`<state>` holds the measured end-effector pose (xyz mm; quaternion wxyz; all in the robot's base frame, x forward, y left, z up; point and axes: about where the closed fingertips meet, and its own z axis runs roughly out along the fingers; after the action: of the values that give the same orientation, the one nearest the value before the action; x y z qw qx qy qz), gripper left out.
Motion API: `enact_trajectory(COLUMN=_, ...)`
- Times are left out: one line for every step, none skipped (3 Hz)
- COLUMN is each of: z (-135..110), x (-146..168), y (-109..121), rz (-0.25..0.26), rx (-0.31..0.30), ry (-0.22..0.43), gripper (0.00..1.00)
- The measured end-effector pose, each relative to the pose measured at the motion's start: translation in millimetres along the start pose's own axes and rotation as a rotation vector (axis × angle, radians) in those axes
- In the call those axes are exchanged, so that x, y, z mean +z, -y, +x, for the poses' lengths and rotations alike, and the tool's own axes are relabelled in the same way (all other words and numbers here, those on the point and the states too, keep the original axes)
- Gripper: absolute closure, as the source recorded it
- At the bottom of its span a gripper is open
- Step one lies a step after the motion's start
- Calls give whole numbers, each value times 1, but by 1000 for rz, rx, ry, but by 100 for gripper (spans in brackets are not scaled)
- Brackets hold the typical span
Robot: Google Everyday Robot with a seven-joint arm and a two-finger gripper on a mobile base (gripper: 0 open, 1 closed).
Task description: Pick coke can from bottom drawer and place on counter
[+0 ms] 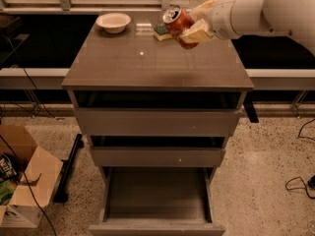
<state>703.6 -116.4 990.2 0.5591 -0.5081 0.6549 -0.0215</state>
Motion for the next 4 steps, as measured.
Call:
enact_trajectory(z=2, x=22, y=19, rz=31, rx=-49, ry=-15, gripper=100)
enact_trajectory(z=23, x=52, y=27, rz=50, rx=-99, ry=-62, gripper=85)
enact_trajectory(z=42, x=70, y=24, rz=50, rx=-116, ry=-91, gripper=73)
enact_trajectory(z=64, x=87, y=17, rz=53, rx=-110, ry=-114, gripper=68)
